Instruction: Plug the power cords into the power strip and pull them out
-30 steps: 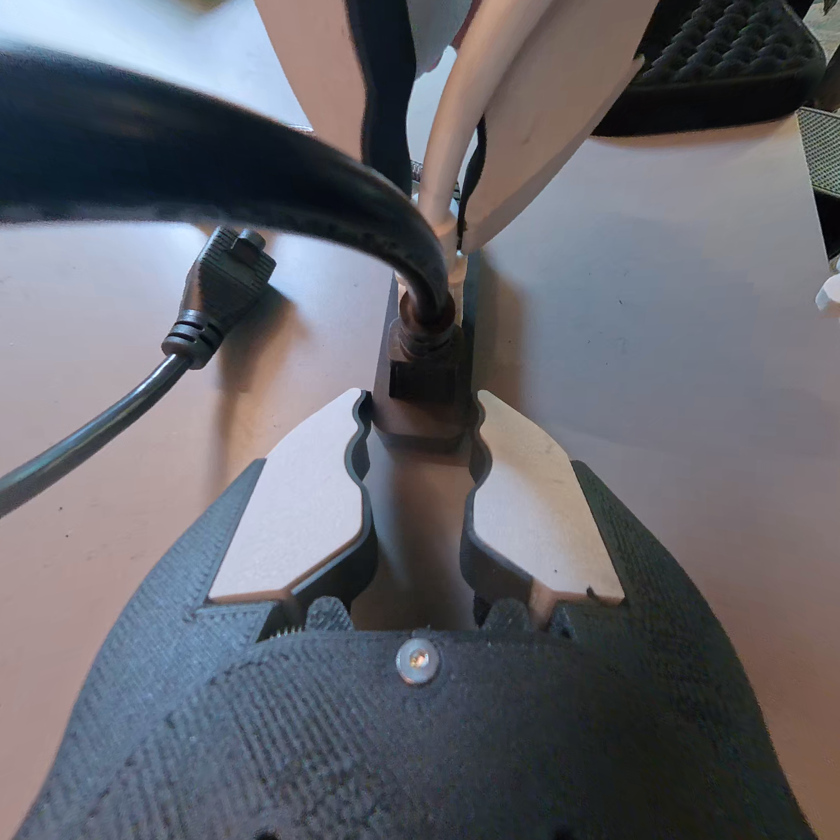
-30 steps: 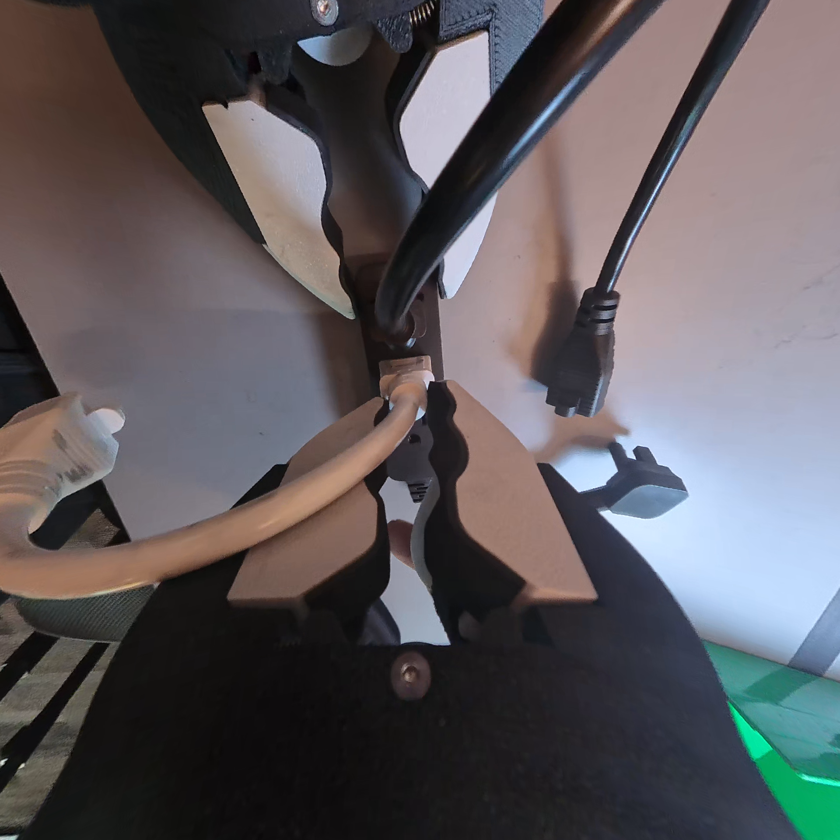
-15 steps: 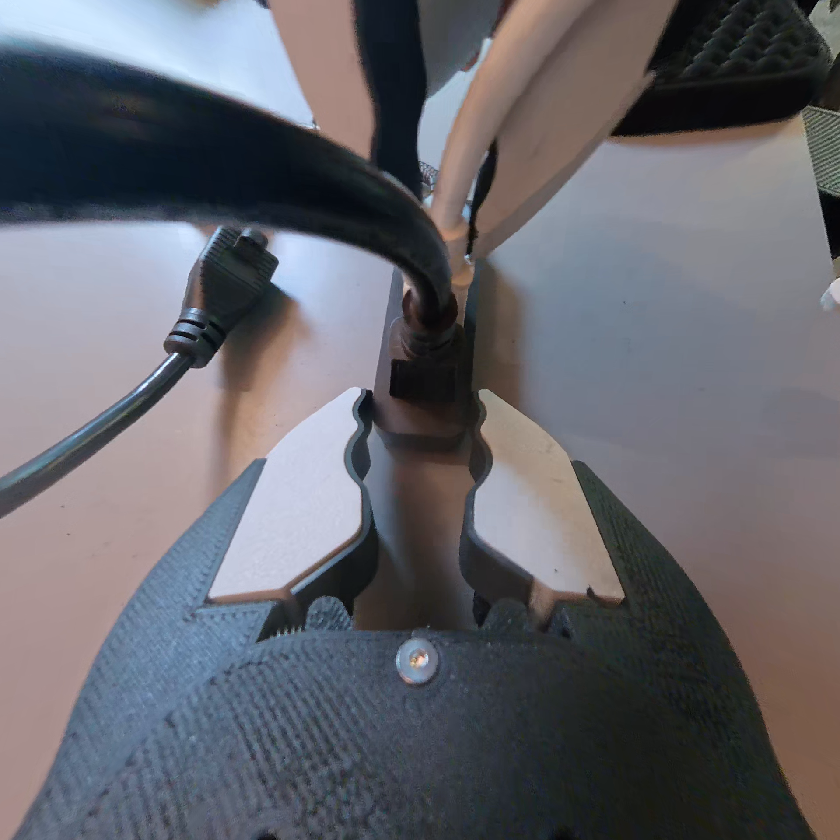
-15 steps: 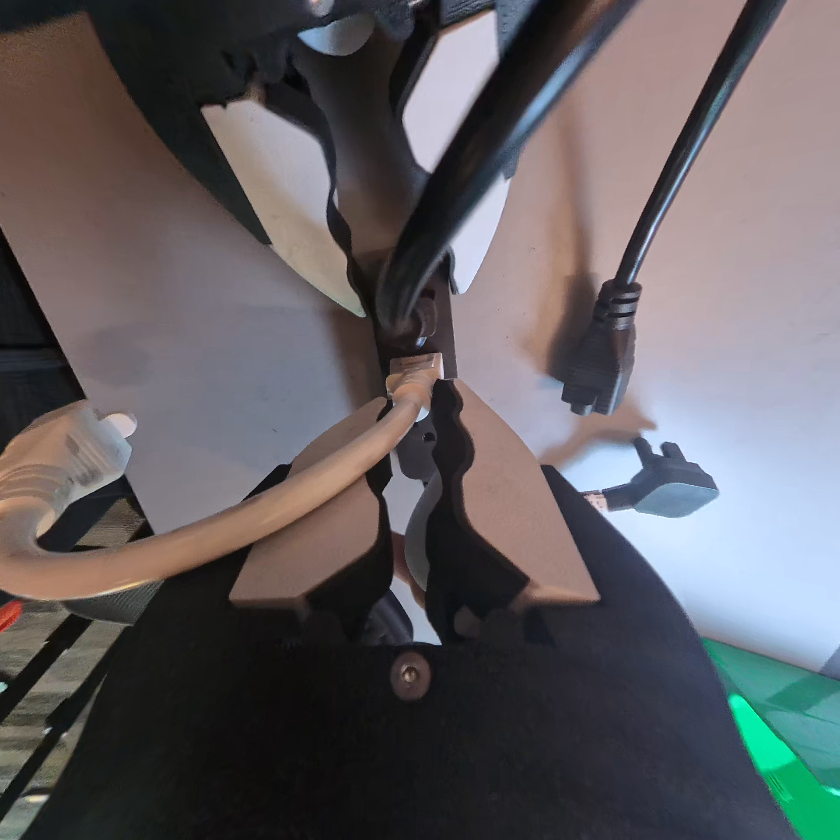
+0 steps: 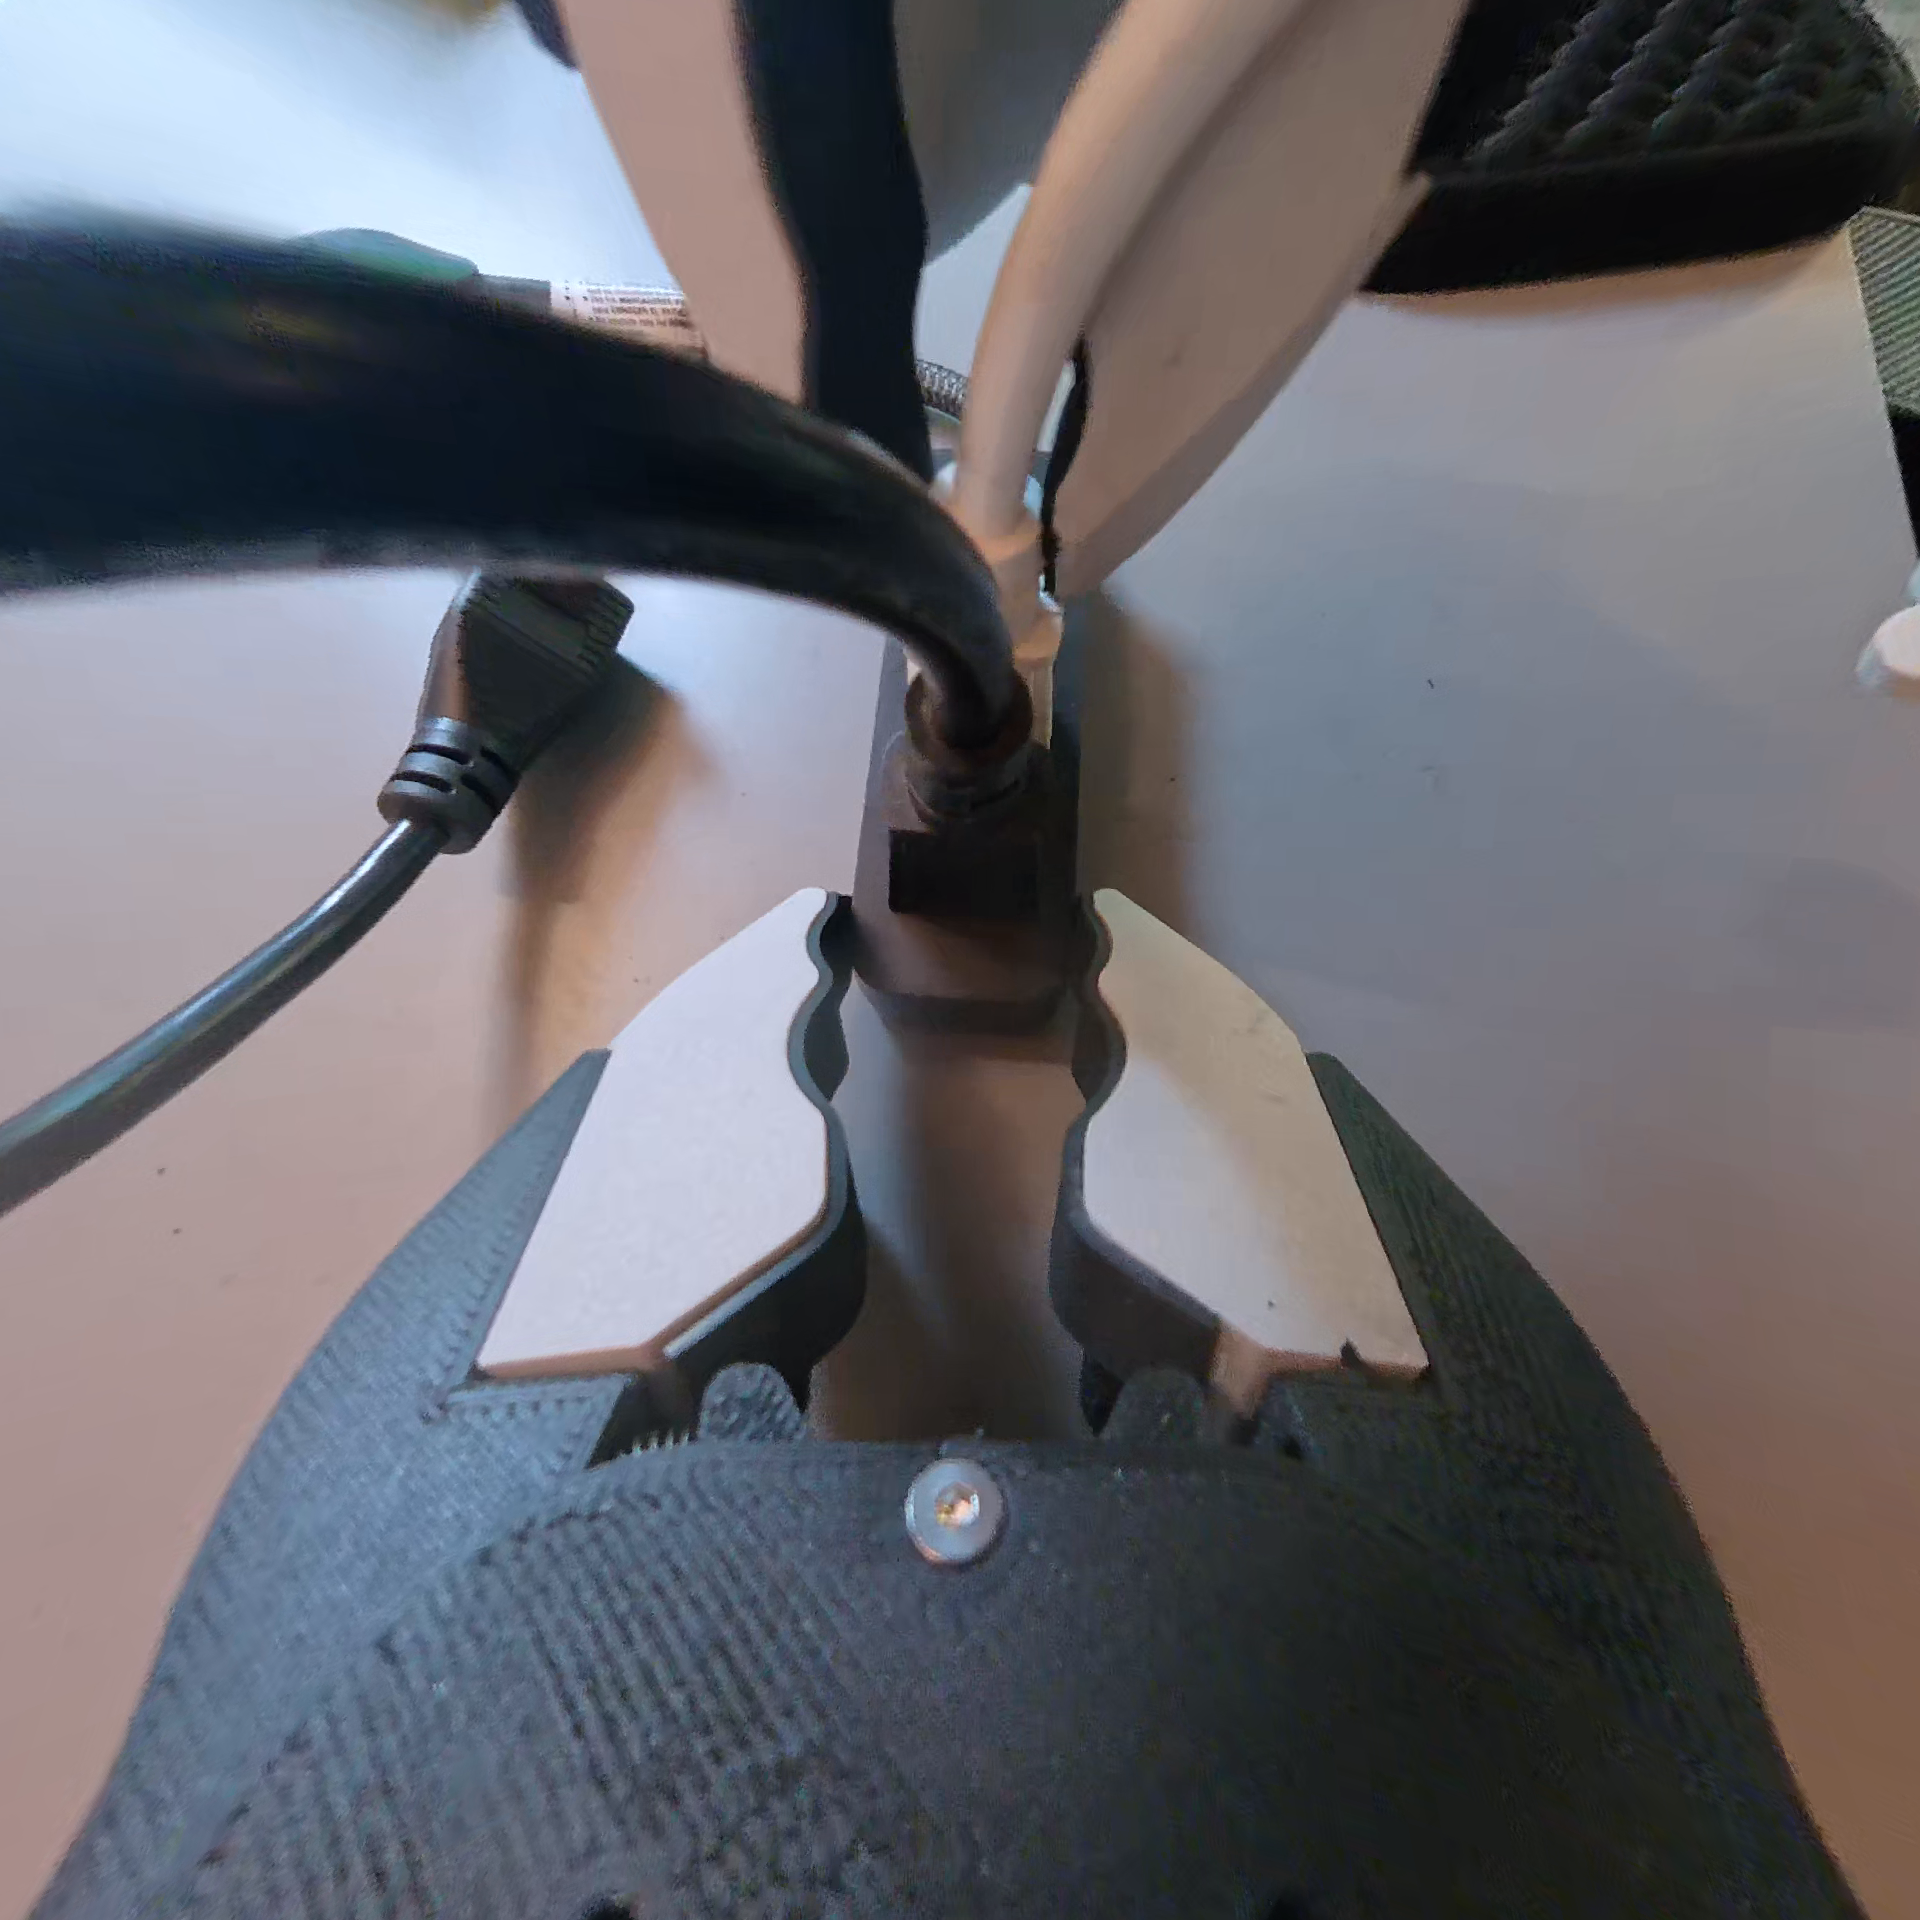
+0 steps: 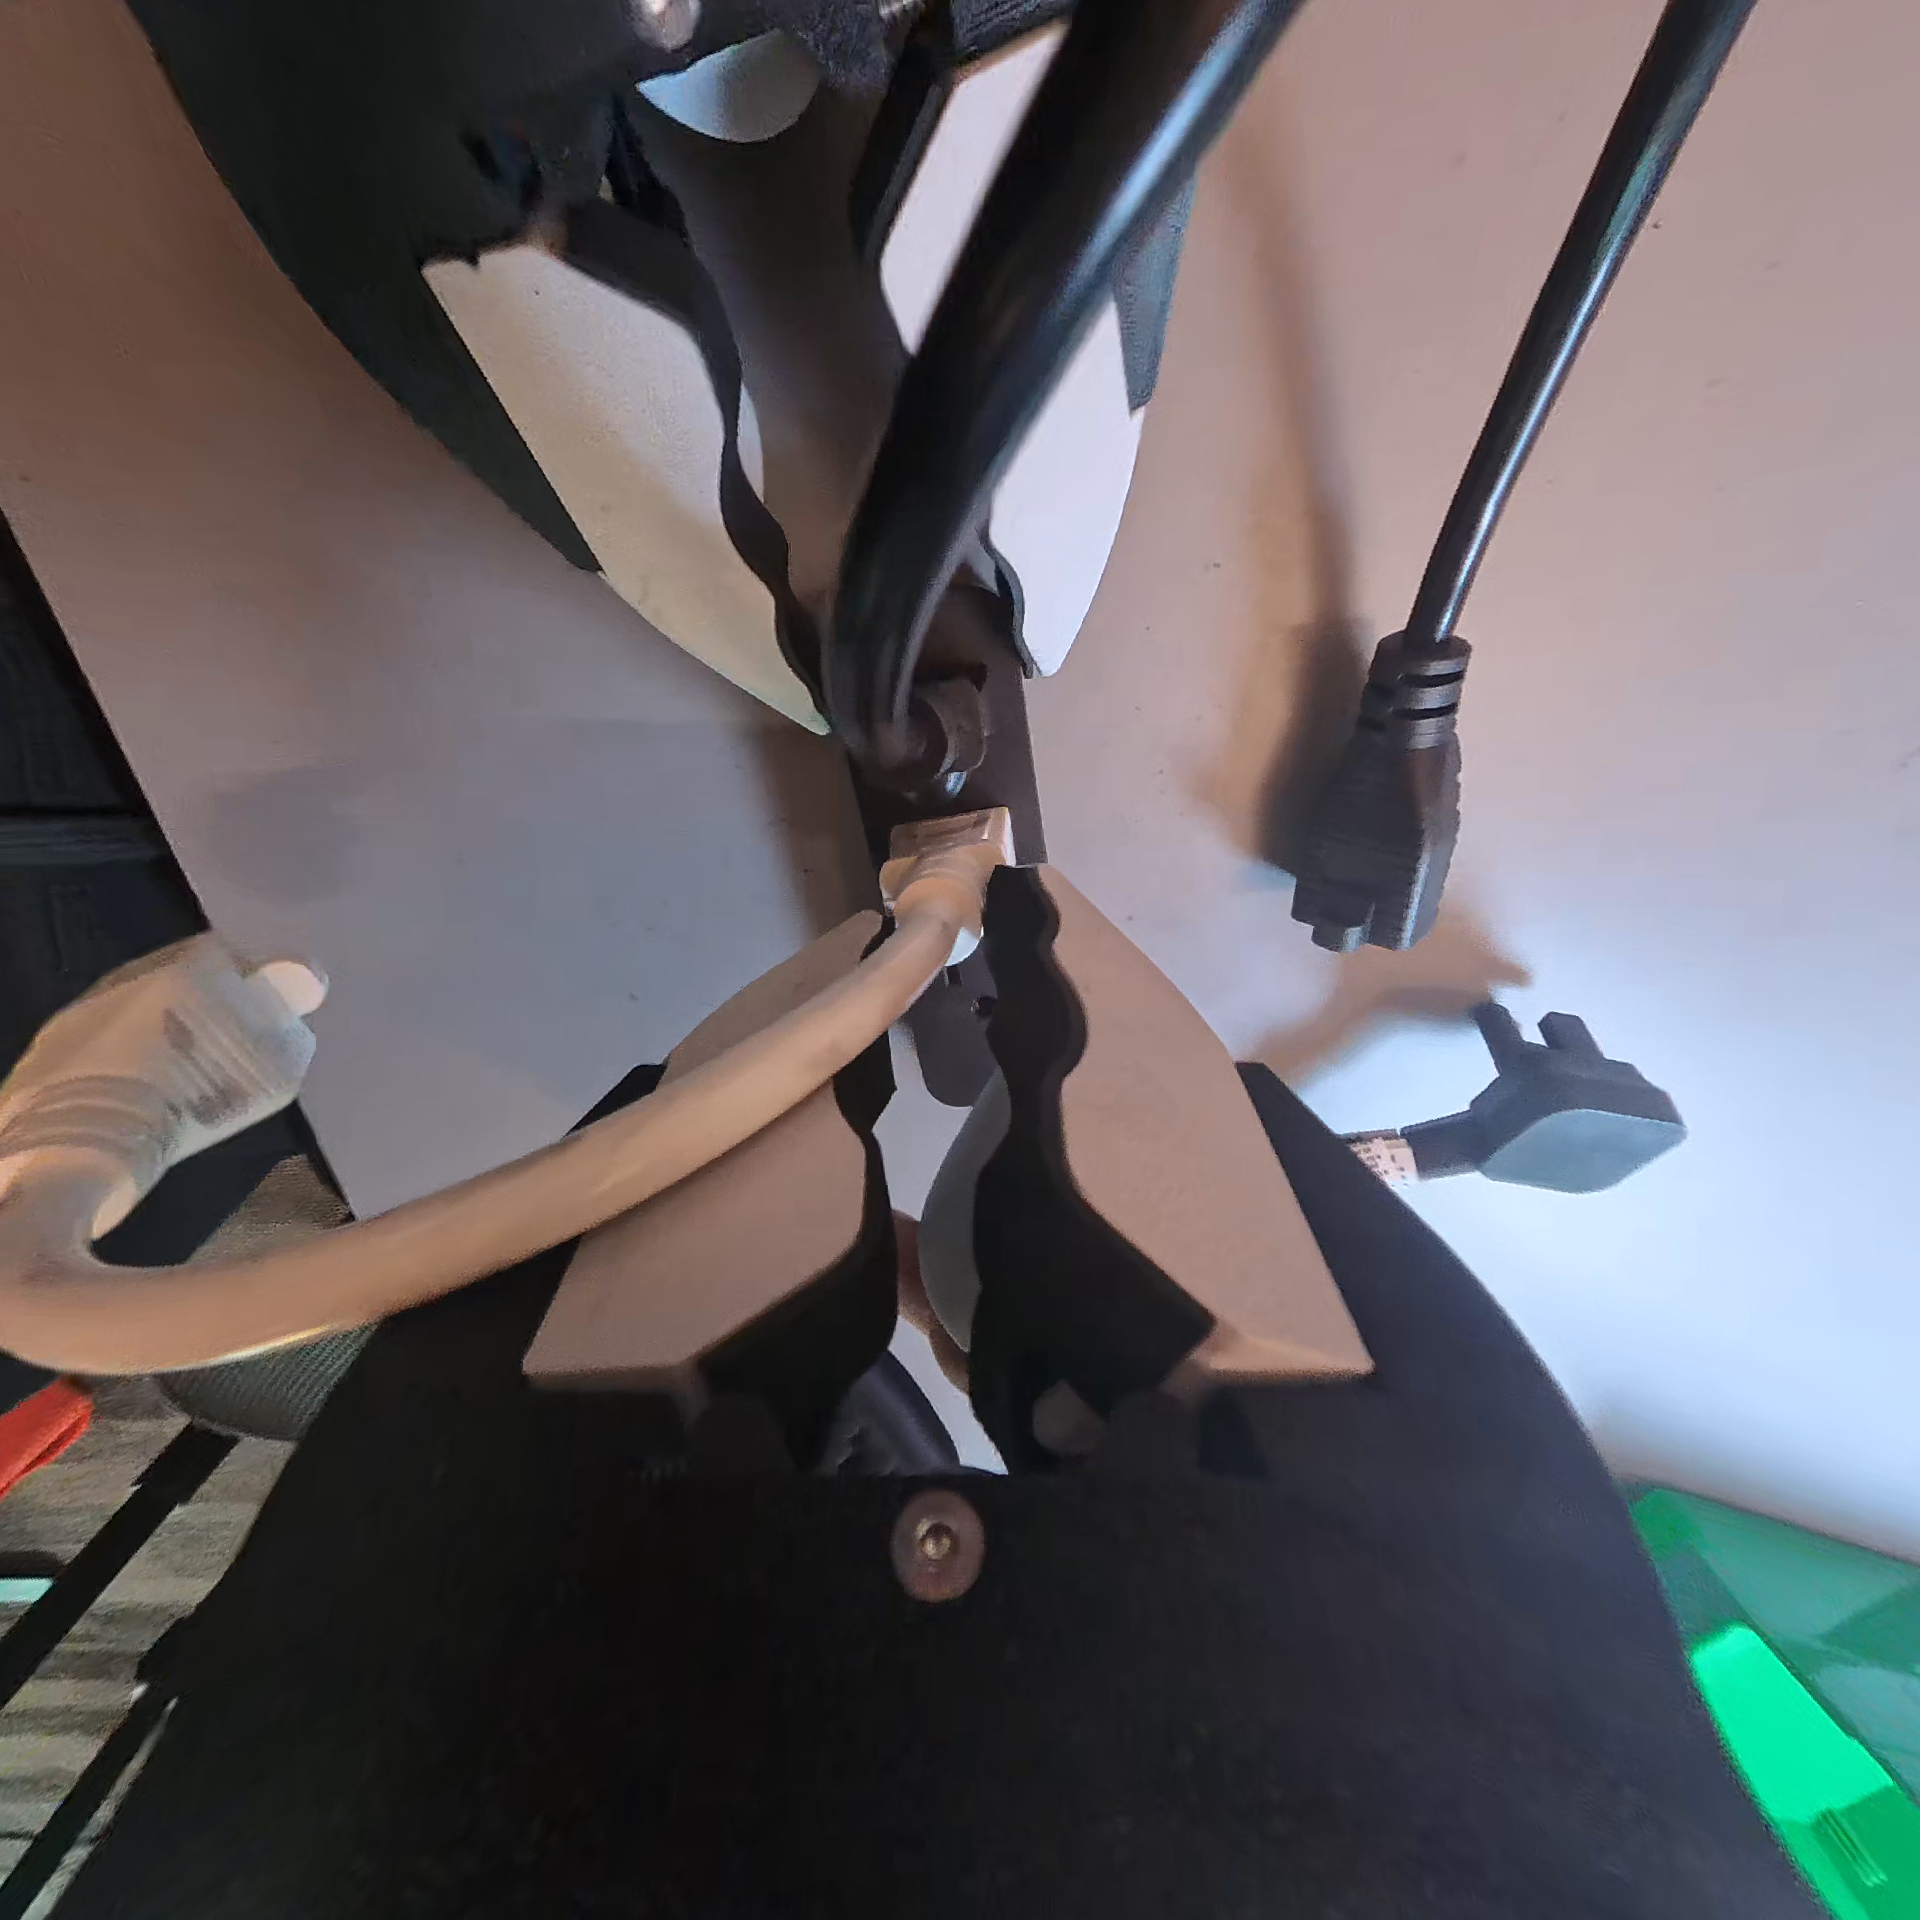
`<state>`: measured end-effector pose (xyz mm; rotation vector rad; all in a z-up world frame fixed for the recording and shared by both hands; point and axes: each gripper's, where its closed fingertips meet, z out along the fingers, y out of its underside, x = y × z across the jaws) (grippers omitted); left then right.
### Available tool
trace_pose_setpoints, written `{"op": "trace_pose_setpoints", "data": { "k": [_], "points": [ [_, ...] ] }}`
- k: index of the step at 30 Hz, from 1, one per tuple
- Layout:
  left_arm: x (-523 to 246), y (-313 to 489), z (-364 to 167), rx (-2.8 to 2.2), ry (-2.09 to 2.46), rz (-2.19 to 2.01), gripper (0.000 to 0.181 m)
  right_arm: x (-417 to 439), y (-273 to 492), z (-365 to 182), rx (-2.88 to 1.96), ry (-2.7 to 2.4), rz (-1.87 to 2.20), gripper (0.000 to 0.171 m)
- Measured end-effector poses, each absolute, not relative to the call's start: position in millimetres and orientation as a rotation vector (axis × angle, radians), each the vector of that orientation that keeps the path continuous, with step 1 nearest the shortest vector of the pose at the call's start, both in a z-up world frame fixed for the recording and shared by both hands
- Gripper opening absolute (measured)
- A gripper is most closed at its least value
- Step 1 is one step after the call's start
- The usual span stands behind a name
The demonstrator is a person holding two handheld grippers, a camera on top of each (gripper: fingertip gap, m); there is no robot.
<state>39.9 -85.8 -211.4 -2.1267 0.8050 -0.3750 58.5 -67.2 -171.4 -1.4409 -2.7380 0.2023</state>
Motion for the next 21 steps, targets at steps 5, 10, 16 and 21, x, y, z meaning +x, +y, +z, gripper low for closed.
{"op": "trace_pose_setpoints", "data": {
  "k": [5, 10, 16, 21],
  "points": [
    [40.7, -86.1, -211.4, -2.122, 0.829, -0.375, 0.041, 58.6, -66.9, -171.6, -1.473, -2.732, 0.253, 0.018],
    [30.1, -86.4, -211.6, -2.133, 0.777, -0.396, 0.041, 48.2, -68.7, -171.1, -1.421, -2.623, 0.325, 0.029],
    [27.6, -87.5, -211.3, -2.128, 0.775, -0.397, 0.041, 36.5, -59.3, -135.2, -1.418, -2.245, 0.689, 0.062],
    [24.4, -87.3, -198.0, -2.077, 0.718, -0.460, 0.048, 41.5, -22.1, -98.9, -1.402, -1.832, 0.940, 0.061]
  ]
}}
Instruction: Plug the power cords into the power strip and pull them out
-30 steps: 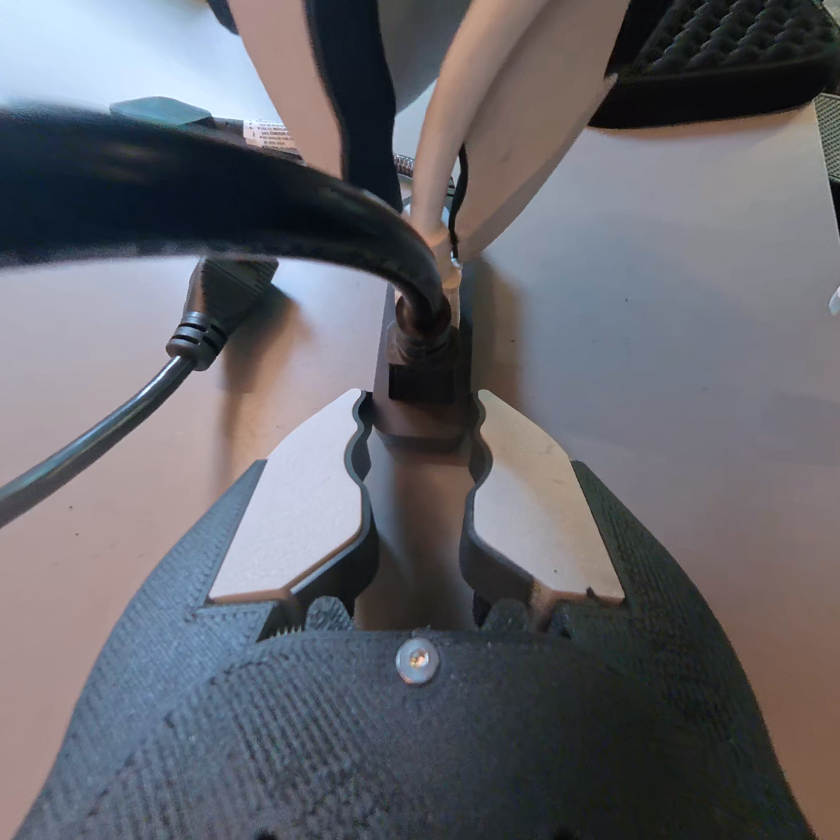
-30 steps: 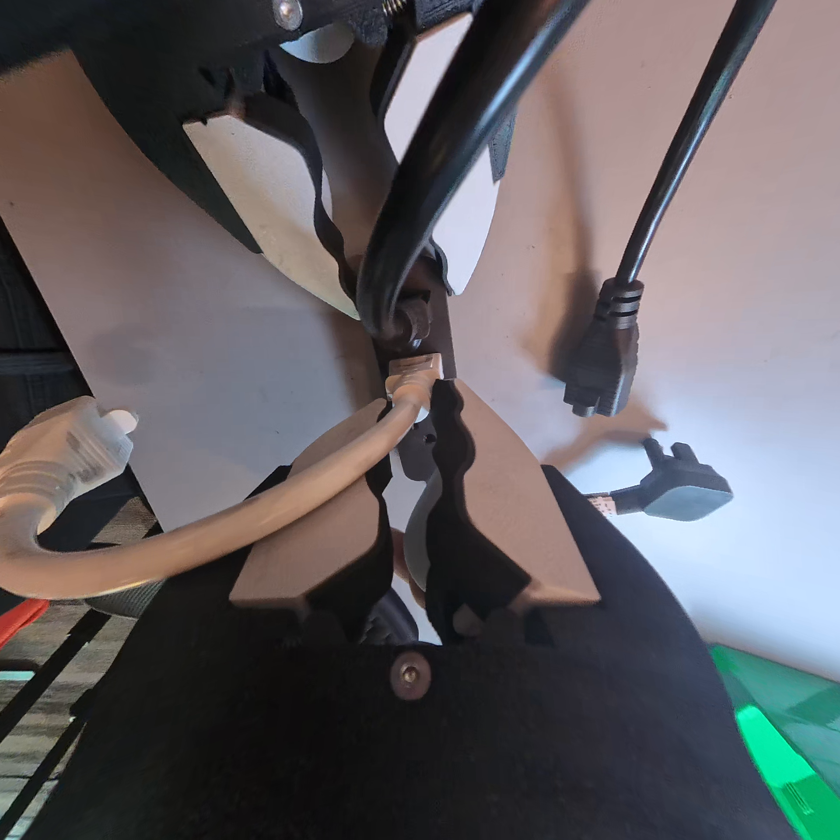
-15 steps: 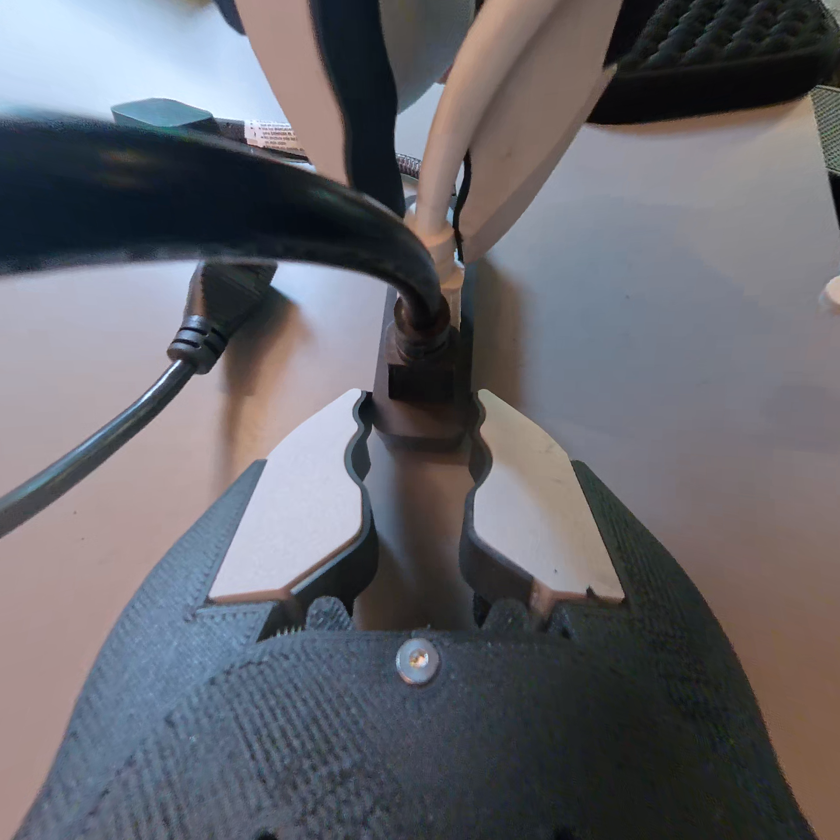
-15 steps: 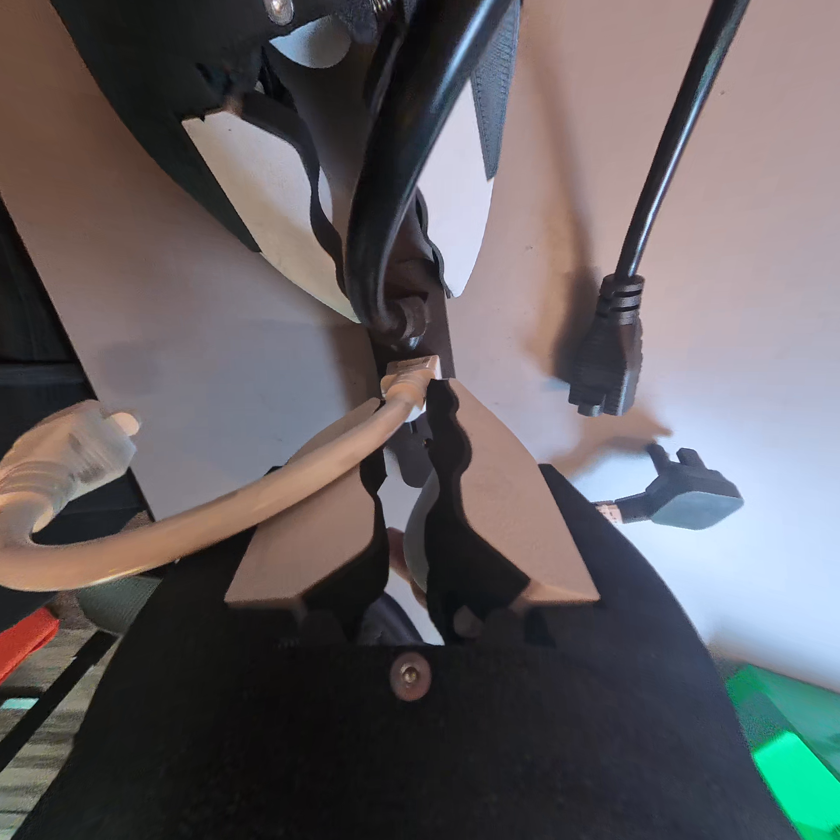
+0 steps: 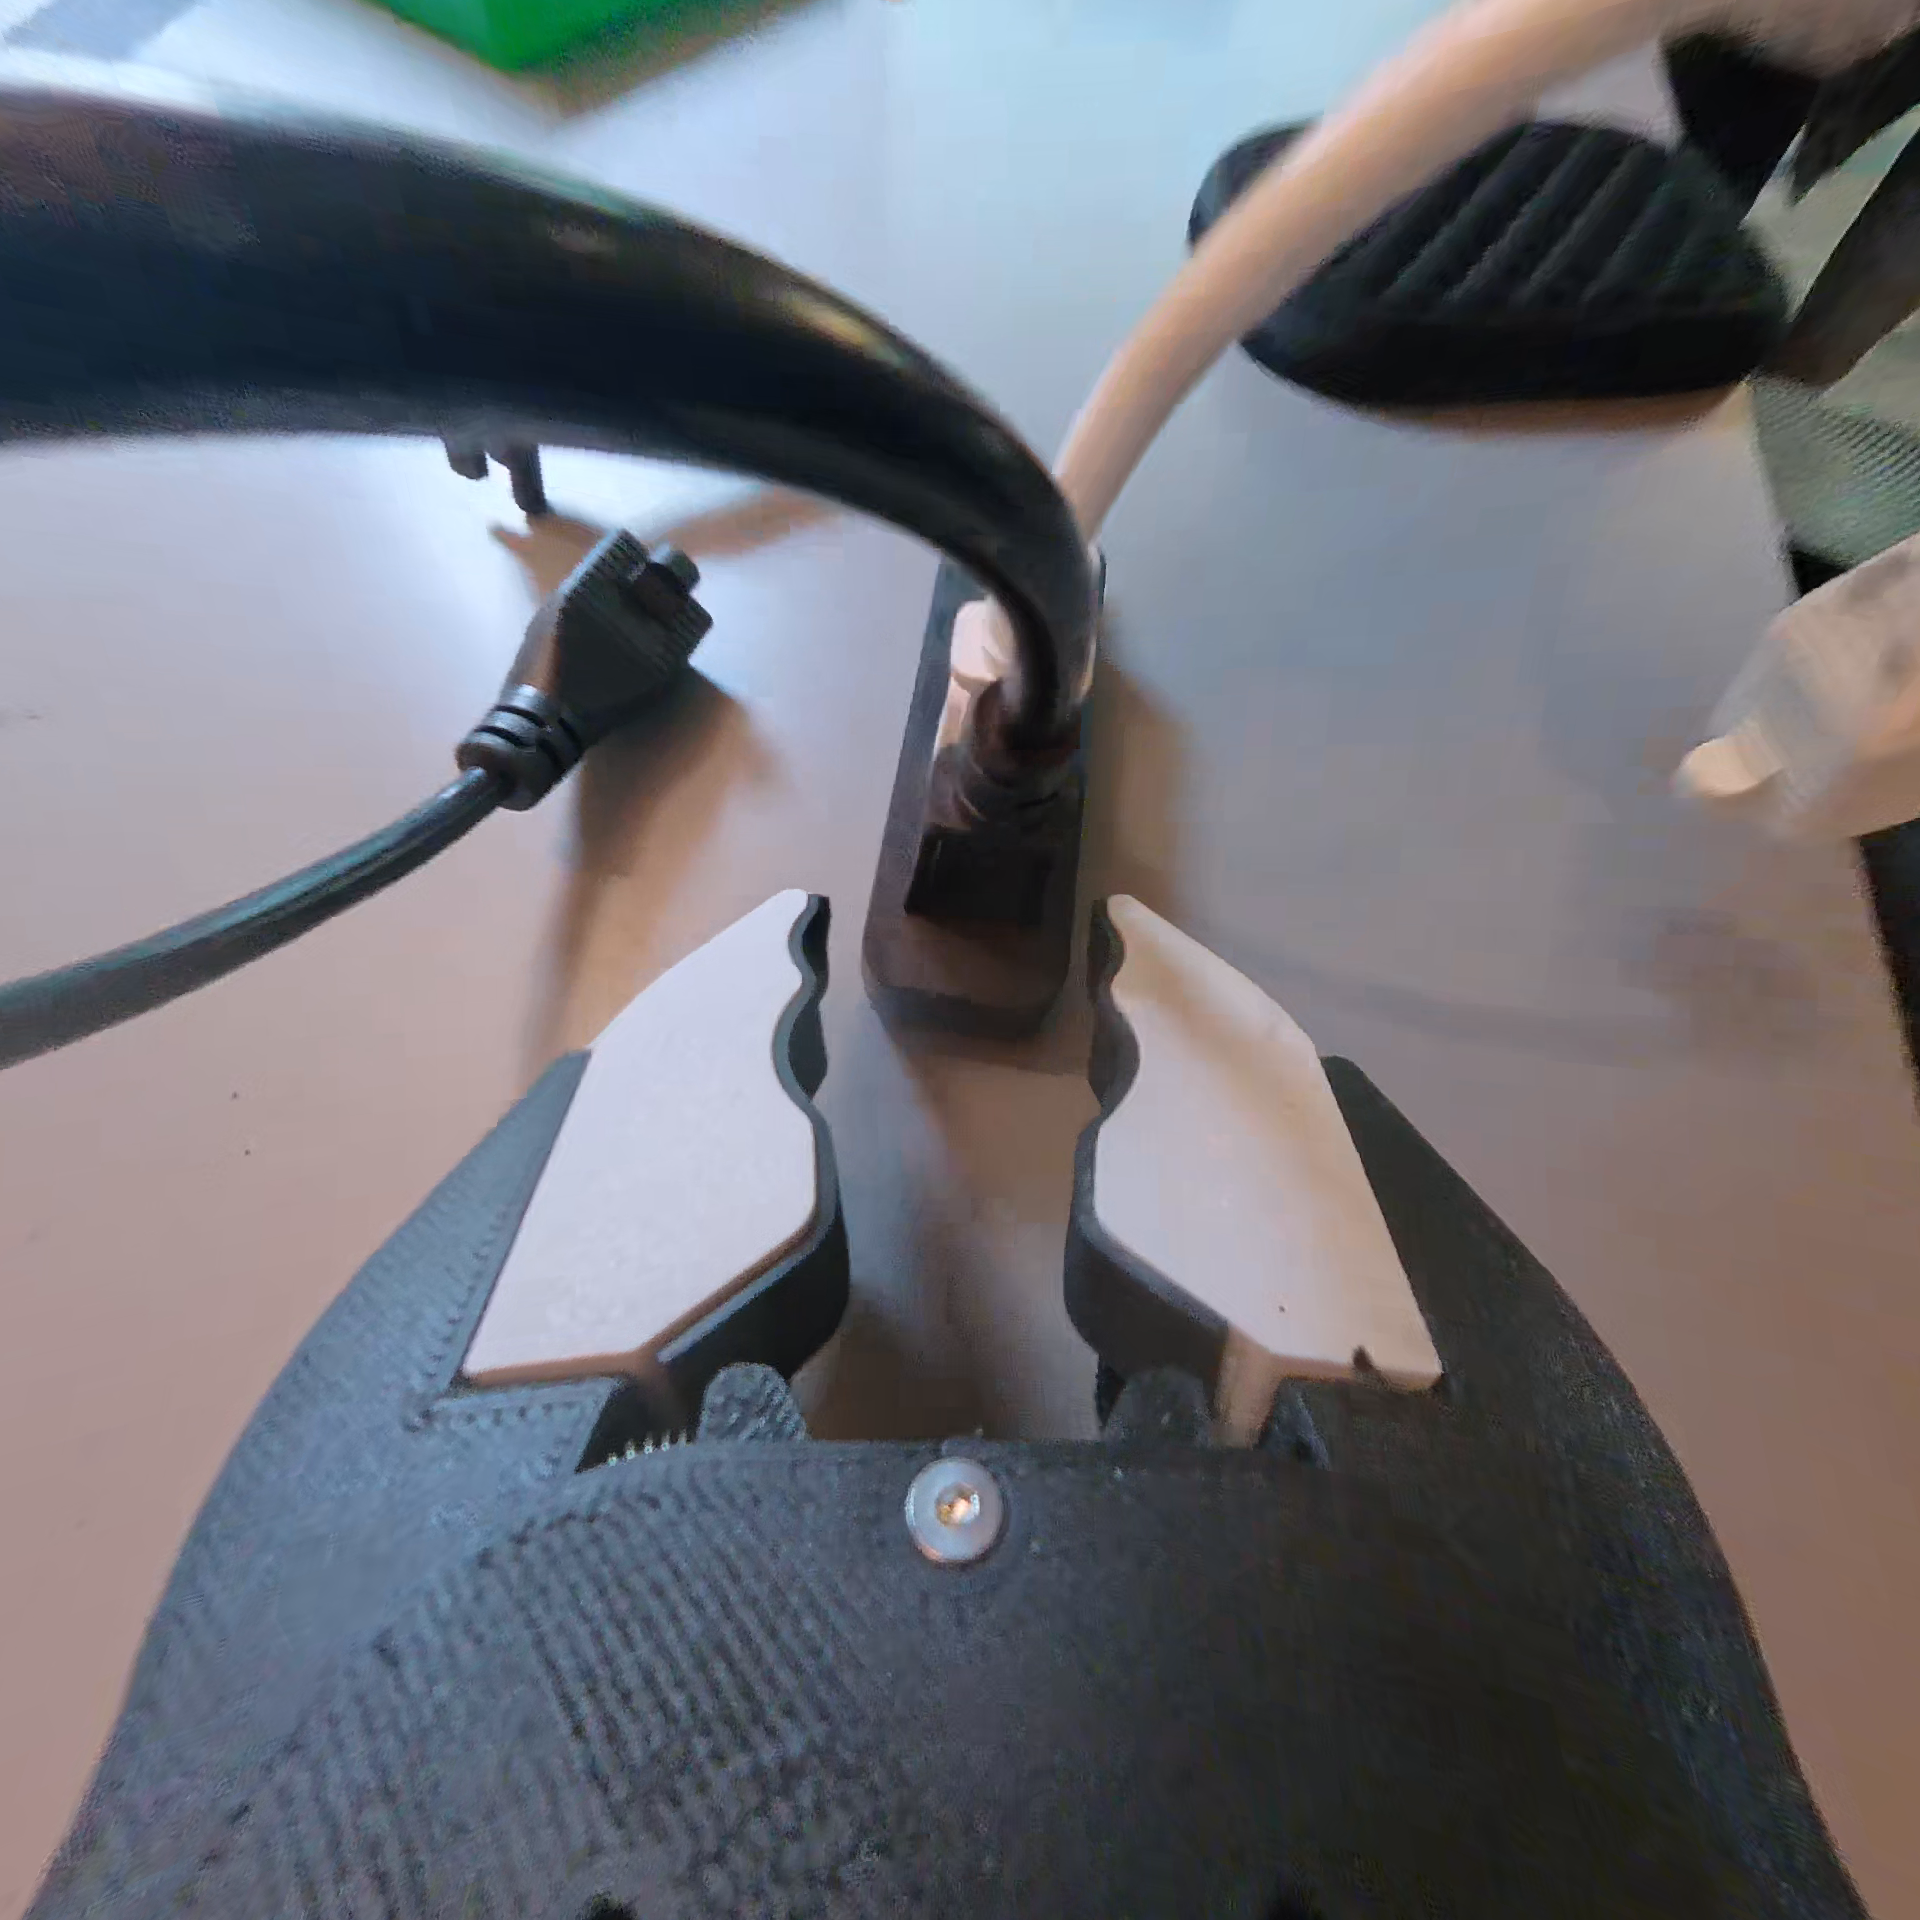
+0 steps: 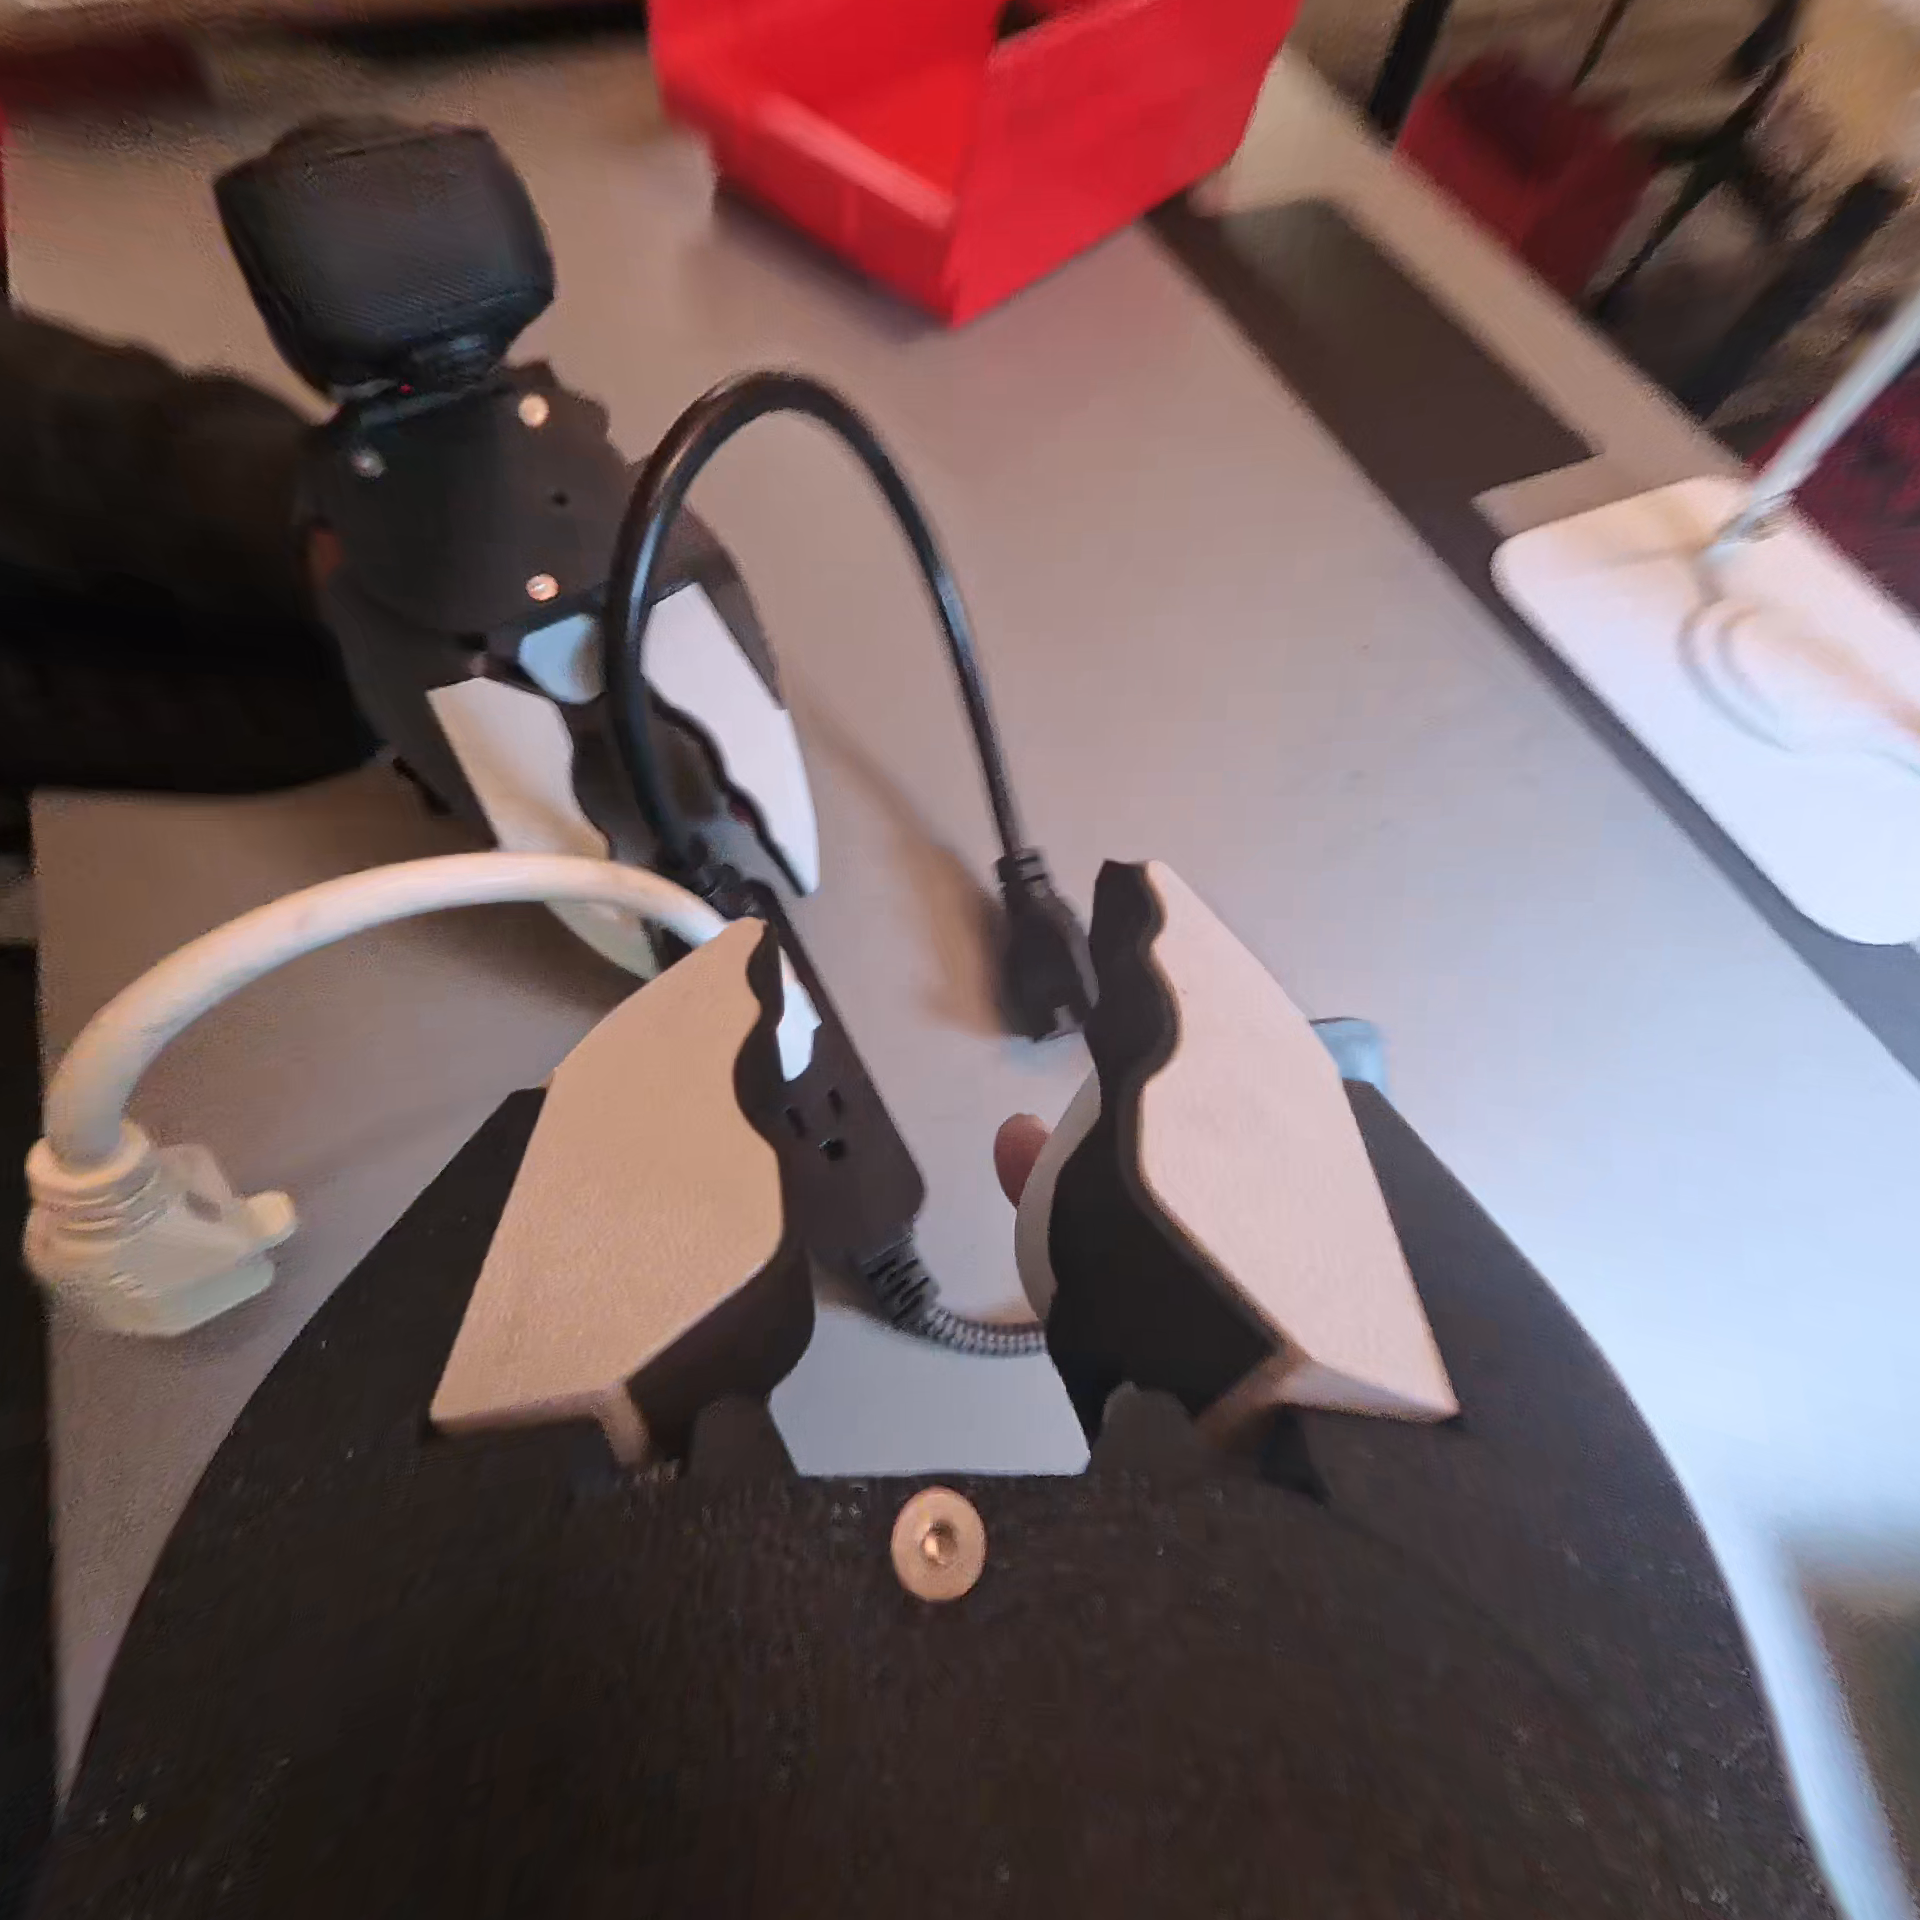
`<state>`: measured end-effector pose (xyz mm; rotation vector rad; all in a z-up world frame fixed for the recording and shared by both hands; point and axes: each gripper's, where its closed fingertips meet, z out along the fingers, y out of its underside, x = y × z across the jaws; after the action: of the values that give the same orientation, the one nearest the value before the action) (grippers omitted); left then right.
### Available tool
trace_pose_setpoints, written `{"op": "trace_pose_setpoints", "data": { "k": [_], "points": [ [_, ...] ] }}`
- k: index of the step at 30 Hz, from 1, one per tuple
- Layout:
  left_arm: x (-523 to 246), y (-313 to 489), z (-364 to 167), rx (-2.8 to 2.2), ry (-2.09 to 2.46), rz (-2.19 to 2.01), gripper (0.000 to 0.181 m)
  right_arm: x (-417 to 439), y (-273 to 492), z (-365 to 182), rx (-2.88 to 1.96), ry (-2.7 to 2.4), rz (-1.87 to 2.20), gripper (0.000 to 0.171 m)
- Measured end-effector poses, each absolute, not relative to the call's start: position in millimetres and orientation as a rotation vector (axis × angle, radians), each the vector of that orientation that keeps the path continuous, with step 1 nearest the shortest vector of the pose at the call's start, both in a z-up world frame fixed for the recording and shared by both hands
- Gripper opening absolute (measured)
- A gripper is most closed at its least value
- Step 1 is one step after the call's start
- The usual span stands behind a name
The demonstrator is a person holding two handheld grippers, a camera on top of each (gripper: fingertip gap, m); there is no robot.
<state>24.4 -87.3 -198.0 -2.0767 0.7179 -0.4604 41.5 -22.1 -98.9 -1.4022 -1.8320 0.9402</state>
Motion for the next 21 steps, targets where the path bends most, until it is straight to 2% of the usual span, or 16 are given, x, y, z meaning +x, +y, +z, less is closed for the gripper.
{"op": "trace_pose_setpoints", "data": {
  "k": [3, 7, 10, 14, 17, 21],
  "points": [
    [12.6, -100.1, -183.7, -2.073, 0.716, -0.530, 0.054, 45.7, 2.0, -88.7, -1.390, -1.618, 1.064, 0.058],
    [-33.9, -122.0, -151.0, -2.037, 0.631, -0.484, 0.045, 54.8, 34.8, -83.1, -1.396, -1.409, 1.199, 0.049],
    [-117.6, -126.4, -112.6, -2.007, 0.375, -0.298, 0.042, 61.6, 54.1, -84.3, -1.393, -1.347, 1.217, 0.046],
    [-273.0, -134.8, -73.9, -2.061, -0.072, 0.067, 0.033, 64.3, 62.9, -84.8, -1.363, -1.285, 1.284, 0.043],
    [-356.4, -140.1, -91.9, -2.248, -0.263, 0.215, 0.035, 63.7, 63.6, -88.9, -1.329, -1.255, 1.305, 0.041],
    [-404.8, -131.3, -148.0, -2.523, -0.309, 0.276, 0.037, 66.3, 62.8, -94.3, -1.308, -1.284, 1.237, 0.040]
  ]
}}
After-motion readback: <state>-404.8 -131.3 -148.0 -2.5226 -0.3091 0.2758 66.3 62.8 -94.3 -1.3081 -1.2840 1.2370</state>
